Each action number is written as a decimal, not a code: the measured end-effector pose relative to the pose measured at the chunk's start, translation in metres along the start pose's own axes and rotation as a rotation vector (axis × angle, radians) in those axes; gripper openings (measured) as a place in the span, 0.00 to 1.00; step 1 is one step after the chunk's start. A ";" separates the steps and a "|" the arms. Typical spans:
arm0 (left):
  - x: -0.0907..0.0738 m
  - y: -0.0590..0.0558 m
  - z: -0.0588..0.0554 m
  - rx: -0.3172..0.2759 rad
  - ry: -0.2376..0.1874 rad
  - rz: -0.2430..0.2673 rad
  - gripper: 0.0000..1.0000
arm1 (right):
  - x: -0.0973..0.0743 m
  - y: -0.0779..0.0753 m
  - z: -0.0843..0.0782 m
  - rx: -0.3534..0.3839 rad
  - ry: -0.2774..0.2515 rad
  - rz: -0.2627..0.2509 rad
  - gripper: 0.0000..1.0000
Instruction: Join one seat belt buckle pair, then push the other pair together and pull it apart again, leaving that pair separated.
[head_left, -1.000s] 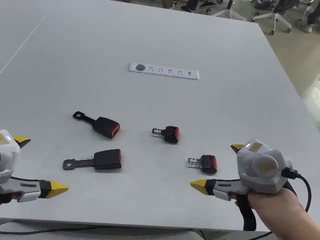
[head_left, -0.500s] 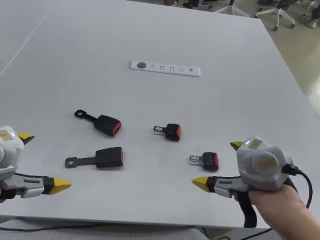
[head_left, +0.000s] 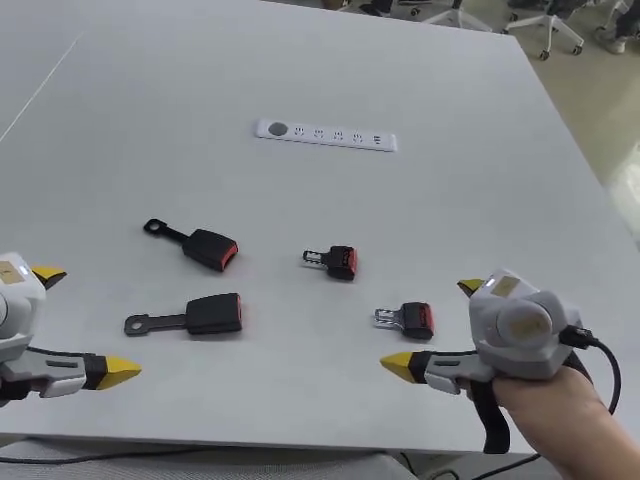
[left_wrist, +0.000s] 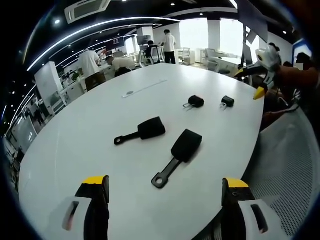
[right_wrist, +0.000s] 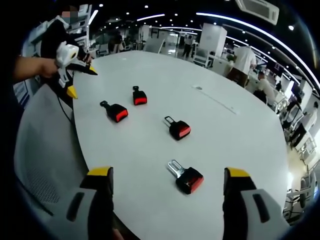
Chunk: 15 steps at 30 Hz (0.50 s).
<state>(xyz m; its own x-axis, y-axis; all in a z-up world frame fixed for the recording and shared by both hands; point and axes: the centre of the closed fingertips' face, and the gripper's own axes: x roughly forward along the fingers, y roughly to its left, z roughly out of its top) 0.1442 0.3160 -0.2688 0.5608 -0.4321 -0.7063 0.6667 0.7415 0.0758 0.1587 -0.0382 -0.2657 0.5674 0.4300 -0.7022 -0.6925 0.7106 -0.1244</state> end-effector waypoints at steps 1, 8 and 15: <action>0.000 -0.001 0.001 -0.001 -0.001 -0.002 0.94 | 0.000 -0.001 -0.001 -0.001 0.001 -0.002 0.92; 0.002 -0.013 0.006 0.040 0.007 -0.029 0.90 | -0.002 -0.002 -0.002 0.001 -0.001 -0.004 0.90; 0.006 -0.020 0.010 0.081 0.019 -0.061 0.82 | -0.002 0.000 -0.005 -0.009 0.008 0.013 0.82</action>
<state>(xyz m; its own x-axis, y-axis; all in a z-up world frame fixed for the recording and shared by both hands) 0.1394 0.2937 -0.2678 0.5090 -0.4649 -0.7244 0.7372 0.6699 0.0882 0.1554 -0.0415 -0.2675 0.5550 0.4346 -0.7093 -0.7036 0.7001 -0.1216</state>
